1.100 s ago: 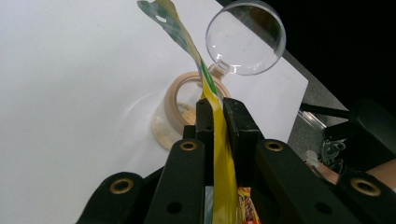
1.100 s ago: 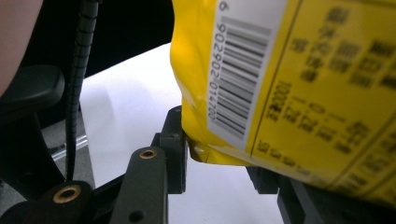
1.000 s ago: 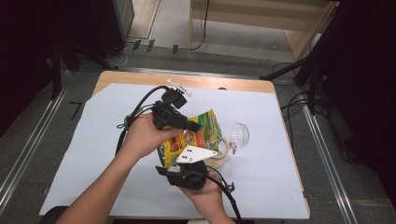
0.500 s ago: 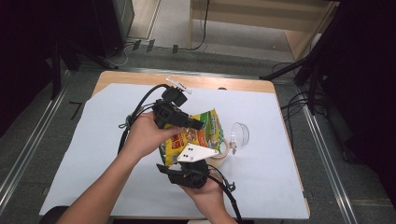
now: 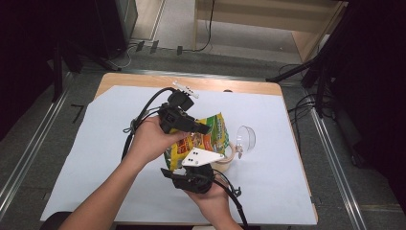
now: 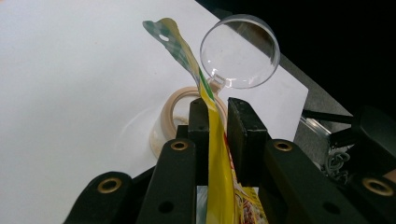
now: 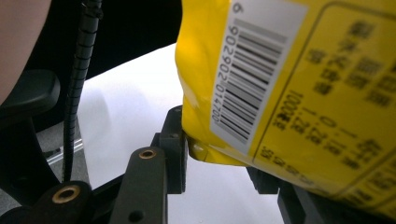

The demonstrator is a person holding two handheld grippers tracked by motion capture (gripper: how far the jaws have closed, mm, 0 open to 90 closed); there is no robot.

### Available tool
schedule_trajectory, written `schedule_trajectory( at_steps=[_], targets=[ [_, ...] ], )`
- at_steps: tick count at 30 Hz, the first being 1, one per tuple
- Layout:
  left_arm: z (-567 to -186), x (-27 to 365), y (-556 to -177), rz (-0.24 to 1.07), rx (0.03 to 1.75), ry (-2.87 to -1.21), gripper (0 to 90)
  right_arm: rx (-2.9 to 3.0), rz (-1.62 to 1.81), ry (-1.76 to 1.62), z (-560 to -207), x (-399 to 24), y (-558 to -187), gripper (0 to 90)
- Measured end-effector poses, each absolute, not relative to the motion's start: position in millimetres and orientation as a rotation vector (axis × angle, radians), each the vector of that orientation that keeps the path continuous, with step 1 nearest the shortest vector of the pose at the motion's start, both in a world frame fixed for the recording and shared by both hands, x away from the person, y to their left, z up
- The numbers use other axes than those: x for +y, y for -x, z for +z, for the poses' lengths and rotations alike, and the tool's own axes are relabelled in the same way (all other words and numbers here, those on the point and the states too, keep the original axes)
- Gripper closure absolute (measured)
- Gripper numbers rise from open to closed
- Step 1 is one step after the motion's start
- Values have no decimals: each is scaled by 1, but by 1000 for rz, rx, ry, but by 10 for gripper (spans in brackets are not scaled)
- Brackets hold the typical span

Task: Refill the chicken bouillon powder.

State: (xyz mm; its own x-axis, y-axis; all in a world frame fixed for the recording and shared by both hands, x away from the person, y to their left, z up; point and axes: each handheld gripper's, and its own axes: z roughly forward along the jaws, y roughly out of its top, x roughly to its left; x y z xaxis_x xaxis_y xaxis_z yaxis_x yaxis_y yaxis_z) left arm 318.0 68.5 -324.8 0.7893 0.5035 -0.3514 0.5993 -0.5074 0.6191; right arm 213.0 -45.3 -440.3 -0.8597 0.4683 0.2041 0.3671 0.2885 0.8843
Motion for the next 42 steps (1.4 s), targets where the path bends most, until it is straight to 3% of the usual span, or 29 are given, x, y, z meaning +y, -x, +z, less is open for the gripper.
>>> schedule_trajectory(
  at_steps=[20, 28, 42],
  targets=[
    [-322, 68, -315, -151, 799, -2198, 794, 2442, 1622, -778, -442, -44, -215, 625],
    [-320, 67, -313, -140, 793, -2215, 832, 2456, 1622, -798, -444, -44, -216, 682],
    [-323, 69, -325, -200, 819, -2211, 839, 2457, 1631, -794, -437, -43, -213, 681]
  ],
)
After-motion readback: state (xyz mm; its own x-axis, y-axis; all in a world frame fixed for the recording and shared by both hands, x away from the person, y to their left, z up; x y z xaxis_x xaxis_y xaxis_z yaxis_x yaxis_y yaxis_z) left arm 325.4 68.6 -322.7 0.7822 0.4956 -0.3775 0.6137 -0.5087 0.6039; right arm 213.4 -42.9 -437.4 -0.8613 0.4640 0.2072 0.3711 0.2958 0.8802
